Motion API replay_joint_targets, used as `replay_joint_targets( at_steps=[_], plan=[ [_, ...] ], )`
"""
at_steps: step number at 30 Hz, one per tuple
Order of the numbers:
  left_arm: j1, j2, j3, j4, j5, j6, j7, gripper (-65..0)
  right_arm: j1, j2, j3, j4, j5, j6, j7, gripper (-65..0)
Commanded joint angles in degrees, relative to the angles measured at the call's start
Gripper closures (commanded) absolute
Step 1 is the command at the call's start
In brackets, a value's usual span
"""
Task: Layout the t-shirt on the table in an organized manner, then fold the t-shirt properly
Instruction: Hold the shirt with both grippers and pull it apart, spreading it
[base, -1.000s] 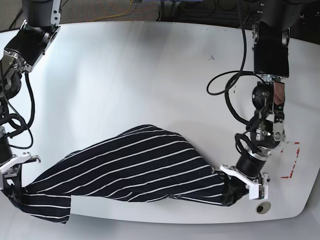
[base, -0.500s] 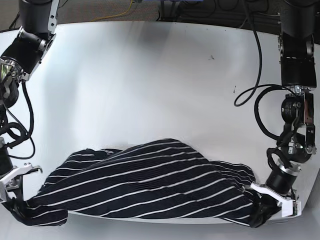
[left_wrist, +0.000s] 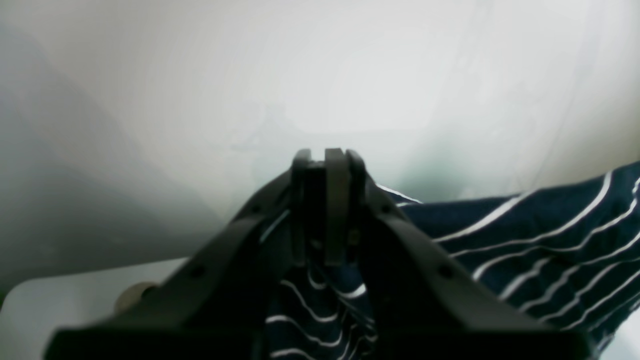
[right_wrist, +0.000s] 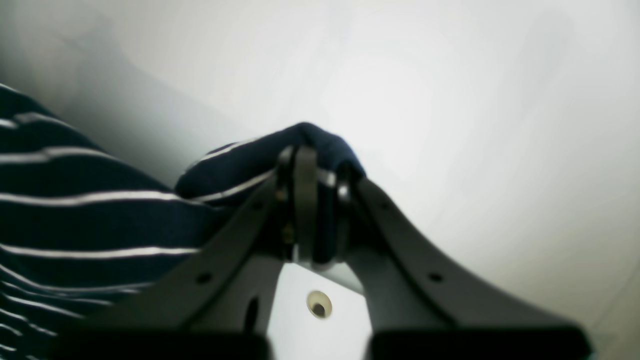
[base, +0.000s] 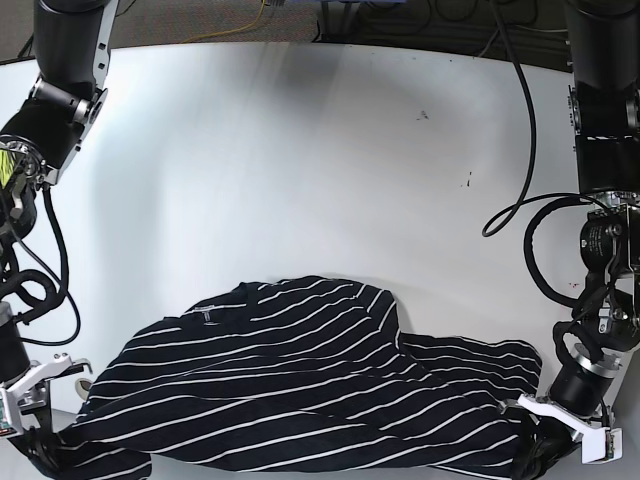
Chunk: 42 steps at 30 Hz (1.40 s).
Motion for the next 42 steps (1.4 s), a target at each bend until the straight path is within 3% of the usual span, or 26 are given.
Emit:
replay_joint_targets(
  at_steps=[1,34,42],
  plan=[
    [-2.47,-1.72,-0.54,0.75,-0.66,0.05,-1.81,-3.8,1.62,1.19,0.44,0.67,-0.33,-0.61,1.77,0.0],
    [2.01,-3.13,-0.63,2.6,-0.75,-0.04,-1.81,-3.8,-3.56,0.84,0.71,0.67,-2.35,-0.17,1.68,0.0],
    [1.4,-3.48,-0.63,2.07,-0.4,0.05,-1.98,-3.8,-1.19,1.1,0.62,-5.22,-2.35,-0.08,1.68,0.0]
  ],
)
